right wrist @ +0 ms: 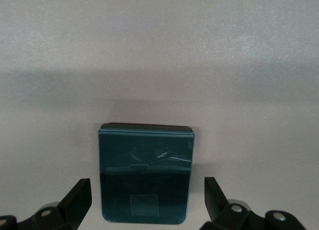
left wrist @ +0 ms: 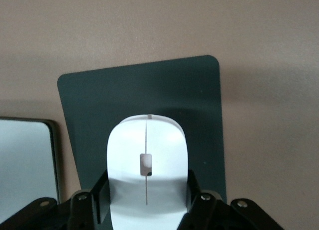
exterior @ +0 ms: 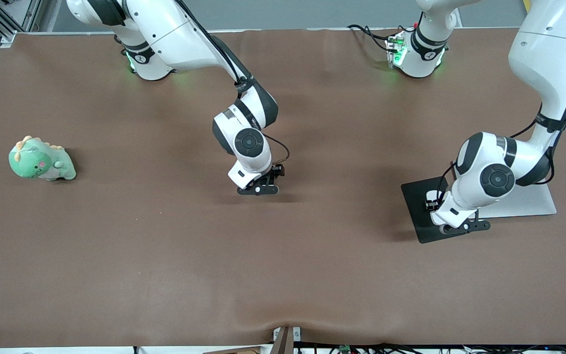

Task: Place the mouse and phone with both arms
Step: 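Carry the mouse to the mouse pad while the right gripper grasps the phone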

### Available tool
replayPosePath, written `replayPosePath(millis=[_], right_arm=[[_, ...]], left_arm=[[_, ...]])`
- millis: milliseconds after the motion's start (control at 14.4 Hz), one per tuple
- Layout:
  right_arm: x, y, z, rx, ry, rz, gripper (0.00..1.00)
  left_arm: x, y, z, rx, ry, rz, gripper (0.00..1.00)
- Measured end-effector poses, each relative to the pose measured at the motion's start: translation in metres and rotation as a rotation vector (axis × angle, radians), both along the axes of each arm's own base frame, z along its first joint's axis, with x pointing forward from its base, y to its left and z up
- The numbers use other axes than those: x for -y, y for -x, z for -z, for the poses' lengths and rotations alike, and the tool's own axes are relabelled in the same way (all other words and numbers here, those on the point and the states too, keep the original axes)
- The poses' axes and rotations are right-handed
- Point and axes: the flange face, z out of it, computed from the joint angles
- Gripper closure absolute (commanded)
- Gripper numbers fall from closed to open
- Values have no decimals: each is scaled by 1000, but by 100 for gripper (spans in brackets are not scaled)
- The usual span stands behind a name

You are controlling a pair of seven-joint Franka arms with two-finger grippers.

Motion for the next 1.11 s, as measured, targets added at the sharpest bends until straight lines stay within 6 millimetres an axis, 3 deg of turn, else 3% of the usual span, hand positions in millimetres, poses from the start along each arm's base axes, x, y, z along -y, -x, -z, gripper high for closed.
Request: replayPosePath(millis=[139, 209, 278, 417, 487, 557, 626, 696, 904, 1113], right_arm=[[-3, 0, 4, 18, -9, 22, 5], [-4, 1, 7, 20, -10, 24, 17], [-5, 2, 11, 20, -9, 27, 32], [-5, 3, 14, 17, -5, 29, 87], [-4, 3, 14, 17, -5, 32, 100], [-3, 2, 14, 15, -2, 33, 100], [-2, 2, 14, 9, 4, 34, 100], [1, 0, 13, -1, 15, 37, 100], [20, -11, 6, -54, 62, 63, 100], [61, -40, -25, -101, 83, 116, 100]], left_arm=[[-6, -8, 13, -7, 18, 15, 96], [-9, -12, 18, -7, 27, 28, 94], [-12, -17, 22, -5, 33, 44, 91], [-21, -27, 26, 2, 38, 56, 85], [-23, -30, 29, 4, 41, 58, 70], [-25, -33, 33, 4, 39, 63, 46], [-25, -33, 38, 1, 35, 70, 9], [-25, -34, 42, -1, 34, 73, 0], [-24, -36, 40, 5, 34, 75, 0], [-27, -50, 21, 54, 34, 68, 0]])
